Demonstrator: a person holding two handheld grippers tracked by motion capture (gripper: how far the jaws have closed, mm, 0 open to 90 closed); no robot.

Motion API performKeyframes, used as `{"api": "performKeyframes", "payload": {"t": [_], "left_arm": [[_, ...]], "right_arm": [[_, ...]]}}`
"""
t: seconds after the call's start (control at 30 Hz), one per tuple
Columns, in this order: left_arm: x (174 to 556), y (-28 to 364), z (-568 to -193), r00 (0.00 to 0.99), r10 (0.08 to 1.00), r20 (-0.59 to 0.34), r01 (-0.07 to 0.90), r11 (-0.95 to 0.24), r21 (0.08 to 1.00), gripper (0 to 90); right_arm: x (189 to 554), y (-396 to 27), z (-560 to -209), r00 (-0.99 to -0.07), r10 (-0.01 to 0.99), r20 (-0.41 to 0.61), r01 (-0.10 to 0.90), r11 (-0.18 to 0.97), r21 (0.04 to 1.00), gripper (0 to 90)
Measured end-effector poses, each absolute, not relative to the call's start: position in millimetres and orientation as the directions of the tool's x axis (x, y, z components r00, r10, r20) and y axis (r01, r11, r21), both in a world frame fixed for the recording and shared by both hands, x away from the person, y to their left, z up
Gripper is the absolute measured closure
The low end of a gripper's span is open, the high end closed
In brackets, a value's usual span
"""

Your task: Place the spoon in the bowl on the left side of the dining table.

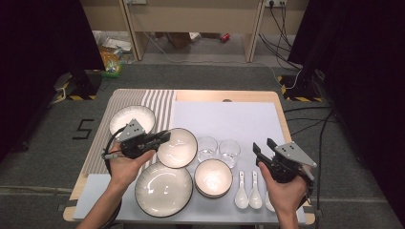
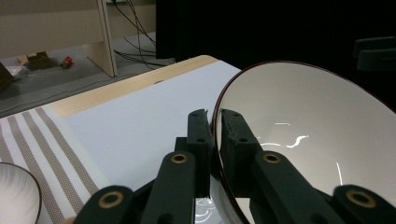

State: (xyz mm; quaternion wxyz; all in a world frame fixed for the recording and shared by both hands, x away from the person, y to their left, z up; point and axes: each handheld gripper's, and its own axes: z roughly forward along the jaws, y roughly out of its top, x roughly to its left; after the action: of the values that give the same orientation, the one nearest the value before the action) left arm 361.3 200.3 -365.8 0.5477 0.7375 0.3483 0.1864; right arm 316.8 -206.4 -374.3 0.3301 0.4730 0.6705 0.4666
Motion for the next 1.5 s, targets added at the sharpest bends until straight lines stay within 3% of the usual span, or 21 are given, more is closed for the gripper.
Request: {"api": "performKeyframes", "payload": {"t": [1.5], "left_arm": [[373,226,-366,0.631,0.766,-0.123,0.327,-0.118,0.938,81.9]], "right_arm": [[316,-207,-375,-0.319,0.948,-0.01,0.308,0.114,0.945,49.8]]}}
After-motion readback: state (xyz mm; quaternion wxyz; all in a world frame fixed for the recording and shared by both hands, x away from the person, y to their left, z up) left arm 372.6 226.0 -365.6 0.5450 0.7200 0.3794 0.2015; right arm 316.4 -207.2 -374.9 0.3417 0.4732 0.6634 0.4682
